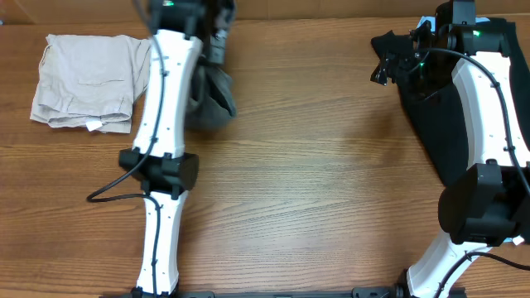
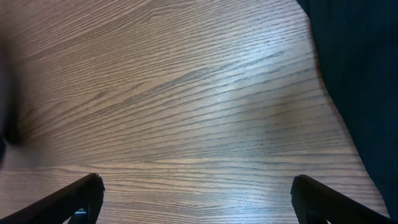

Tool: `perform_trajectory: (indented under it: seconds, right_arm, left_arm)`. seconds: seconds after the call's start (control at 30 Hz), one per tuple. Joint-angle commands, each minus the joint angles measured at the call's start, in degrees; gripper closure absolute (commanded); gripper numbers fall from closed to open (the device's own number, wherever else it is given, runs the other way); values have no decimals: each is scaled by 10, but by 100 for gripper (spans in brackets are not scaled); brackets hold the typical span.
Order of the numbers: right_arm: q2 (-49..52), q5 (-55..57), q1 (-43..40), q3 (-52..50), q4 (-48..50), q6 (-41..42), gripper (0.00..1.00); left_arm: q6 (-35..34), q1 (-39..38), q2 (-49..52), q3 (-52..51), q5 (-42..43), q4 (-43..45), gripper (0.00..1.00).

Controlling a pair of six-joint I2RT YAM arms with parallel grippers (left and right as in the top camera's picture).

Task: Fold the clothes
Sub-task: 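Carry the bundle left and place it on the beige garment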

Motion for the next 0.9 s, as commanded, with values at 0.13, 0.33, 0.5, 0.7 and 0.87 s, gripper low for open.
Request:
perform_trajectory:
  seconds: [0.13, 0.33, 0.5, 0.7, 0.87]
  right_arm:
    - [-19, 1, 1, 9, 3, -3, 0]
    - [-19, 1, 1, 9, 3, -2, 0]
    - [-19, 1, 2, 9, 3, -2, 0]
    - [-19, 1, 3, 9, -5, -2, 0]
    - [-19, 1, 3, 9, -9, 9, 0]
  left_arm:
    - [108, 64, -56, 65, -59, 29, 96]
    - [172, 108, -82, 65, -148, 94, 96]
    - [275, 161, -81, 64, -171, 157, 96]
    - [299, 248, -75, 49, -168, 210, 96]
    - [299, 298, -64, 19, -157, 221, 96]
